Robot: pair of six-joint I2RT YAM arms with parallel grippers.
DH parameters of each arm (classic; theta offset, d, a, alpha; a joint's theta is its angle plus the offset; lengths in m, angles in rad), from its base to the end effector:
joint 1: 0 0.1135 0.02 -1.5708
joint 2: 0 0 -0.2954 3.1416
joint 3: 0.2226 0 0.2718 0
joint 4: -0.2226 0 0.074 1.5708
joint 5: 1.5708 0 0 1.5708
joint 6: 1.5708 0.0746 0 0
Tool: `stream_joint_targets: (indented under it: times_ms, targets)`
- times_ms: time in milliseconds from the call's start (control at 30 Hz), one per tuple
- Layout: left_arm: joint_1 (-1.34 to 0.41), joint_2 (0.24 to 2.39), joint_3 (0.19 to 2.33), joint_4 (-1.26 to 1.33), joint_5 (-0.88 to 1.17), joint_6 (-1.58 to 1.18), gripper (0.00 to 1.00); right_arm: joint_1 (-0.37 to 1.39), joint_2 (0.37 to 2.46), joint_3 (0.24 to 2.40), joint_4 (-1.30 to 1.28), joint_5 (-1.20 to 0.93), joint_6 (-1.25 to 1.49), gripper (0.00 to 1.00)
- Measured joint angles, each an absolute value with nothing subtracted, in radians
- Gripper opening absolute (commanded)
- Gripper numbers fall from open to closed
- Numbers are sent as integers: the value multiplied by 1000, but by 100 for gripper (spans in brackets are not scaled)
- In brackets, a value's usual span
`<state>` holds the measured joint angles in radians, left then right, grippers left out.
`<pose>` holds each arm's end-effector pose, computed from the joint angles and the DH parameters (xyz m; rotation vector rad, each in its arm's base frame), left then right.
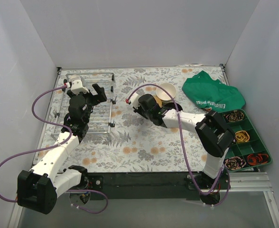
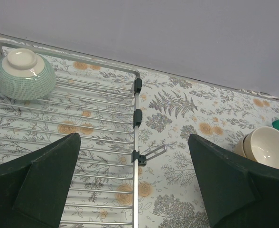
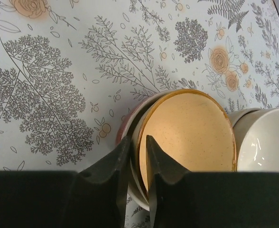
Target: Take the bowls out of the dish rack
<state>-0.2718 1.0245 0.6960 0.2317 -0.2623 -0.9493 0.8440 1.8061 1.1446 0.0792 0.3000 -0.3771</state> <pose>0.2770 -0.0571 0.3231 -0.7573 1.5366 -0.7012 0.3196 0.3263 0.2054 -1.0726 1.8336 -0.0474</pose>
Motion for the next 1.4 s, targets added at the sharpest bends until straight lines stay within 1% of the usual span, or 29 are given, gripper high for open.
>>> stream_joint_targets:
  times_ms: [33,100,133,200,233,267,300,400,433,500,533,600,700,900,1067,1133,1400]
  targets:
    - [-272,1024,696,232,-262,-949,98,844,1806,1145,83,300,-374,37]
    - [-272,1024,696,232,-262,-949,98,844,1806,1148,89,308,-371,45]
    - [-272,1024,696,232,-262,-949,98,843,1805,1151,93,309,-369,51]
    - [-272,1024,696,232,-262,-949,98,841,1799,1153,93,305,-358,57]
    - [-272,1024,696,232,-262,-949,98,841,1795,1153,91,303,-354,62]
    - [-272,1024,696,232,-262,-949,98,841,1788,1153,85,303,-348,64]
    - [-272,1024,696,232,-262,-949,98,841,1779,1153,77,302,-338,69]
    - [-272,1025,696,232,-262,-949,98,841,1729,1153,54,300,-311,76]
    - [-272,1026,696,232,-262,-949,98,842,1711,1153,50,299,-304,80]
    - [-272,1031,696,232,-262,-949,98,841,1661,1149,47,300,-281,84]
    - [-272,1037,696,232,-262,-949,98,841,1631,1145,47,301,-267,87]
    - [-272,1053,697,231,-262,-945,98,839,1564,1121,52,301,-242,90]
    - [-272,1099,708,224,-270,-921,98,834,1465,1059,54,302,-204,92]
    - [-269,1236,791,186,-361,-799,98,818,1362,889,78,306,-157,94]
    - [-264,1433,973,136,-474,-659,98,813,1347,805,79,304,-133,95]
    - [-261,1518,1048,131,-519,-600,98,813,1332,785,79,300,-118,97]
    - [-228,1861,1355,95,-656,-371,98,813,1248,762,111,301,-80,98]
